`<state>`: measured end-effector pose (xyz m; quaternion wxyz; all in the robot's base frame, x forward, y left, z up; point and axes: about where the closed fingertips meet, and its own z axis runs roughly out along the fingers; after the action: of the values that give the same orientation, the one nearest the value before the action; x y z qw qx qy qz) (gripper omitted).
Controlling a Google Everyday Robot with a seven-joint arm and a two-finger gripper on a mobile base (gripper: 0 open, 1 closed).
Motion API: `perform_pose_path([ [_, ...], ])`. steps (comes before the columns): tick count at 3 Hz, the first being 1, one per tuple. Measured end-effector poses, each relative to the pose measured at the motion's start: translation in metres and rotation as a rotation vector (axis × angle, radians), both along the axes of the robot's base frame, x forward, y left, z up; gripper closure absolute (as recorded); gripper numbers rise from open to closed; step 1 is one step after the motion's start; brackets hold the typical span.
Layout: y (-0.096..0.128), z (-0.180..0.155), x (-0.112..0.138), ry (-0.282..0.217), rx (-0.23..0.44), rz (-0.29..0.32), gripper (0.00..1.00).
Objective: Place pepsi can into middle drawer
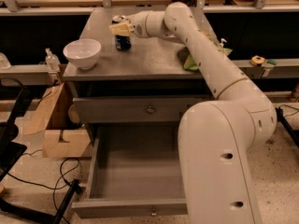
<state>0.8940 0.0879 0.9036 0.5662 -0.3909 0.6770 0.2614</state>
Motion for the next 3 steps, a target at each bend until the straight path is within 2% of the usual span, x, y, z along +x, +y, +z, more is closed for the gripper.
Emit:
perform_pose_path([
  [1,0.005,0.006,-0.001,-0.009,-0.012,0.006,1.0],
  [2,-0.01,0.046,-0.023,-0.08,0.002,0.003,1.0],
  [3,-0.035,0.103,-0.081,-0.187,0.028,0.005,1.0],
])
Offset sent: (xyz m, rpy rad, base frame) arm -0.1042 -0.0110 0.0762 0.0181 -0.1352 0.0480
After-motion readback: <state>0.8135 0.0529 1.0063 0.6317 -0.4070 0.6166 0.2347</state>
